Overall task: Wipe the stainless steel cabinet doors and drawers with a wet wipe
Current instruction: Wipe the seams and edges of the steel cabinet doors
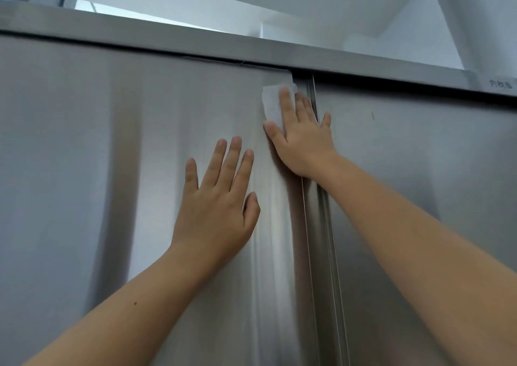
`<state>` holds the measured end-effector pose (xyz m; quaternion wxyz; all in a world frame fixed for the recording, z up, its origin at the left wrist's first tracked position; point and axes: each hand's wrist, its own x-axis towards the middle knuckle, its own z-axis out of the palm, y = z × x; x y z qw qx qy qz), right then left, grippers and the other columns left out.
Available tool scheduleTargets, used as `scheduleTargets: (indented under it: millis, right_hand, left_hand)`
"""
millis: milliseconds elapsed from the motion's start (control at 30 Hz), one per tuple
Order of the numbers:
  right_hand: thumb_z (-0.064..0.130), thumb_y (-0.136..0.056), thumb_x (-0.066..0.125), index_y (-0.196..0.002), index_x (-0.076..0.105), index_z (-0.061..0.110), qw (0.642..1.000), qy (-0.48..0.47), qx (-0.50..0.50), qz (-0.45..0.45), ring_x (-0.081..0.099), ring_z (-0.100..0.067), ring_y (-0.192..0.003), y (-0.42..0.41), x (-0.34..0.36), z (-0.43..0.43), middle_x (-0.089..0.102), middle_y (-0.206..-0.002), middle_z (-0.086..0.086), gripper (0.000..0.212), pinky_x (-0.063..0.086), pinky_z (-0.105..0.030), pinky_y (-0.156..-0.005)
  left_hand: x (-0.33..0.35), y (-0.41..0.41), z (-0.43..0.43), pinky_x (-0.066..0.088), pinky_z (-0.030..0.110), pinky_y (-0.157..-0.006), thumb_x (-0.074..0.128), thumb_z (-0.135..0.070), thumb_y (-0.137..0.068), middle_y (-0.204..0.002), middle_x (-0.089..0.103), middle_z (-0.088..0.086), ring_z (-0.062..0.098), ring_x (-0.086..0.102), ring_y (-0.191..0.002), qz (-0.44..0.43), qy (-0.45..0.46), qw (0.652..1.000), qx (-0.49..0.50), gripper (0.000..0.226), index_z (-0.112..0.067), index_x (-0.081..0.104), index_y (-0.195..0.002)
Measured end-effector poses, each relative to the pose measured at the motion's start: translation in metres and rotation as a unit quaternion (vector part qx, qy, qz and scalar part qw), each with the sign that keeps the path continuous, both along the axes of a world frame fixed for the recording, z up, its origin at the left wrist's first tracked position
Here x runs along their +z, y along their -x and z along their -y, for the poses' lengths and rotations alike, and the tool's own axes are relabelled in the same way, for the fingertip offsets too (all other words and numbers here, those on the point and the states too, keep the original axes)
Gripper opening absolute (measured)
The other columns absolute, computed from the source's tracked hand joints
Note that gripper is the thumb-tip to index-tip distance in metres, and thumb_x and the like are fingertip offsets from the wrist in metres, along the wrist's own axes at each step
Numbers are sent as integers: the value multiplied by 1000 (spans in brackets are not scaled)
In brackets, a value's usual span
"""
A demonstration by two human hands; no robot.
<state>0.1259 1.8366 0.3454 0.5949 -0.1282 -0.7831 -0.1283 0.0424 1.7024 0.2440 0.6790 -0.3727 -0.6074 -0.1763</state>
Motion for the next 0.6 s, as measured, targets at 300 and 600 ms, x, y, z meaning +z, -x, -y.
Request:
scheduleTargets:
  millis: [300, 600]
  right_hand:
    - [50, -98, 16, -148, -10, 23, 1000, 9, 15, -13, -7, -15, -143, 0, 5, 1, -5, -157, -6, 63, -7, -50, -111]
    - [41, -100, 18, -145, -13, 25, 999, 26, 19, -13, -9, -11, -143, -1, -92, 6, -8, -157, 0, 57, -8, -44, -112]
  left_hand:
    - [-18, -4, 1, 31, 53, -103, 30, -33, -86, -145, 35, 18, 34, 34, -133, -13, 4, 1000, -13, 62, -1, 41, -138]
    - [-62, -1, 7, 34, 48, -103, 30, -31, -87, -146, 34, 18, 32, 35, -134, -7, 46, 999, -22, 61, 0, 39, -138]
